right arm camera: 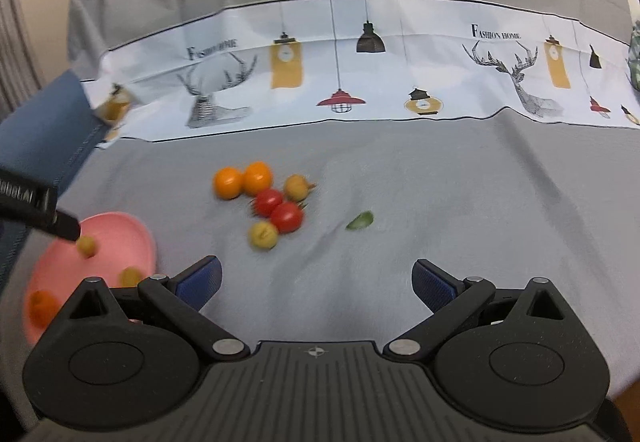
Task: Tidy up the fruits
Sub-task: 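Move both open tools down toward the remaining fruit cluster, then grasp a red cherry tomato with the right tool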
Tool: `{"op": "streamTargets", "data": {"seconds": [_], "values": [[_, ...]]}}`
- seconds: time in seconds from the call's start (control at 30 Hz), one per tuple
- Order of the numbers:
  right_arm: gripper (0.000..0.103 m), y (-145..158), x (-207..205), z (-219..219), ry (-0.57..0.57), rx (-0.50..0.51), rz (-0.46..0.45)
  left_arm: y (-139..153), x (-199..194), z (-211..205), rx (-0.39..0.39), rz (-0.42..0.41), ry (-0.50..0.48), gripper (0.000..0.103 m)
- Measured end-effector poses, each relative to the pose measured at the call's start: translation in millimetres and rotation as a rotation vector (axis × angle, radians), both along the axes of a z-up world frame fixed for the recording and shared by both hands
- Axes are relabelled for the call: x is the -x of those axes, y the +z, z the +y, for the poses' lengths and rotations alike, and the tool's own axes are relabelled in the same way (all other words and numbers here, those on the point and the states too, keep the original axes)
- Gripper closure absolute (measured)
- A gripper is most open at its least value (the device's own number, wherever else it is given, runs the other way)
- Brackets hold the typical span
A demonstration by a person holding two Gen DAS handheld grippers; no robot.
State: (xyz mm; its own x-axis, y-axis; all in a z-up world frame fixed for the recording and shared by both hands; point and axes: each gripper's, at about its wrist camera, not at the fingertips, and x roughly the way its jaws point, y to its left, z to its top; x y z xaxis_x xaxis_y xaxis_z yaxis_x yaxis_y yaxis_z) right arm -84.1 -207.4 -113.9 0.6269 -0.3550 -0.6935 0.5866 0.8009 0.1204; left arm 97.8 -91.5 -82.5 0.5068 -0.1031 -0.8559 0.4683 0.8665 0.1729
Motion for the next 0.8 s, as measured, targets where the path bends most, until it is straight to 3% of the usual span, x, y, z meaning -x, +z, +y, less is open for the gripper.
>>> {"op": "streamTargets", "data": {"seconds": [0.17,0.3,0.43,0.5,0.6,0.8], "values": [[0.002,-35,-46,-37,-0.024,0.052,0.024,-35,-40,-60,-0.059,-0.034,-0.079,0.000],[0.002,-62,-77,-56,0.025,0.046,0.041,-69,-62,-93,-0.101,-0.039,-0.151,0.000],[0.001,-87,-92,-66,0.075,0.063,-0.013,-96,-88,-116,-0.072,-0.008,-0.201,0.000],[0.001,-96,-100,-69,0.089,0.075,0.043,-105,-99,-123,-0.052,0.023,-0.212,0.000],[0.001,-99,-98,-68,0.086,0.114,0.027,-120,-111,-130,-0.072,0.048,-0.208,0.000],[0.001,-99,-97,-66,0.084,0.126,0.027,-119,-119,-129,-0.033,0.063,-0.222,0.000]]}}
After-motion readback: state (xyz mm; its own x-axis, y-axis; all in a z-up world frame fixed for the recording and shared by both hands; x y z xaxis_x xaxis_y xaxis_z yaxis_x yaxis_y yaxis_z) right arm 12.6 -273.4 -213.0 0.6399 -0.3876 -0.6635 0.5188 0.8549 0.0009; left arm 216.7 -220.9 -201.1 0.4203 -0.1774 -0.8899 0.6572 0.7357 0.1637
